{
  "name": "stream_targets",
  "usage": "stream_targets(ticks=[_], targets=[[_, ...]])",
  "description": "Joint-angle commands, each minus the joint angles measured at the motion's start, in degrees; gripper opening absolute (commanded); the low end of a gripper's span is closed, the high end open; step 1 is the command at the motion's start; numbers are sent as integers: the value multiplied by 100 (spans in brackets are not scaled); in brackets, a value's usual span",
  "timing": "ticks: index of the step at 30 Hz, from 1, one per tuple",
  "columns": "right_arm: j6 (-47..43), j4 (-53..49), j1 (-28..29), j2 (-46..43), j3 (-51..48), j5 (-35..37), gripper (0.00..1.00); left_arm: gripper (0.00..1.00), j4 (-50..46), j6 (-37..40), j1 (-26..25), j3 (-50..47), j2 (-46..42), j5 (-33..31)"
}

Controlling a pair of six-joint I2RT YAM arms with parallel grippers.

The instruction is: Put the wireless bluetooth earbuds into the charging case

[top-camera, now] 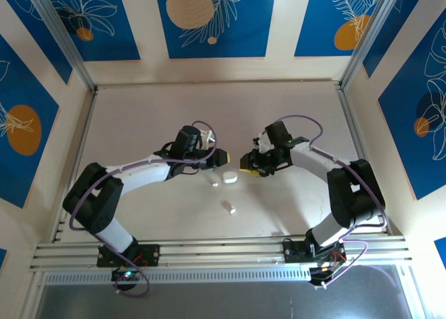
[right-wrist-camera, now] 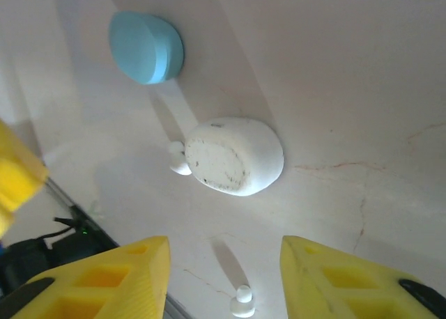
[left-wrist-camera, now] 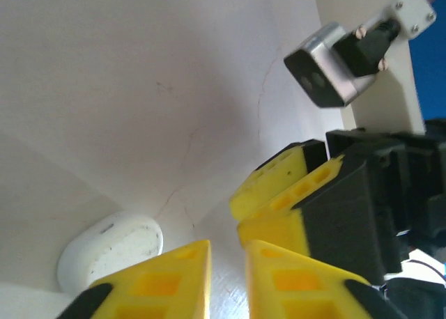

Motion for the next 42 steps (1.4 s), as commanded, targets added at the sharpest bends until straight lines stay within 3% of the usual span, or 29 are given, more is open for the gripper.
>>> stream_targets(ticks=[1, 4, 11, 21, 26, 34, 42], targets=[[-455, -633, 474, 209, 435, 919, 52, 29, -249, 175, 186, -279, -332, -189], [-731, -926, 863, 421, 800, 1598, 58, 39, -355, 214, 317, -478, -587, -281], [-1288, -1007, 1182, 833, 1333, 1835, 73, 43, -541, 296, 540, -736, -986, -333], [-544, -983, 1232, 1181, 1498, 1317, 74, 44, -597, 346, 691, -873, -1161, -315], [-262, -966, 1273, 1270, 1520, 1206, 70, 44, -598, 353, 717, -873, -1167, -275], [-520, -1248, 1470, 1169, 1728, 1965, 69, 44, -555, 355, 735, -914, -1162, -251], [-1438, -1224, 1715, 1452, 2212, 2399, 70, 44, -597, 383, 779, -908, -1208, -246]])
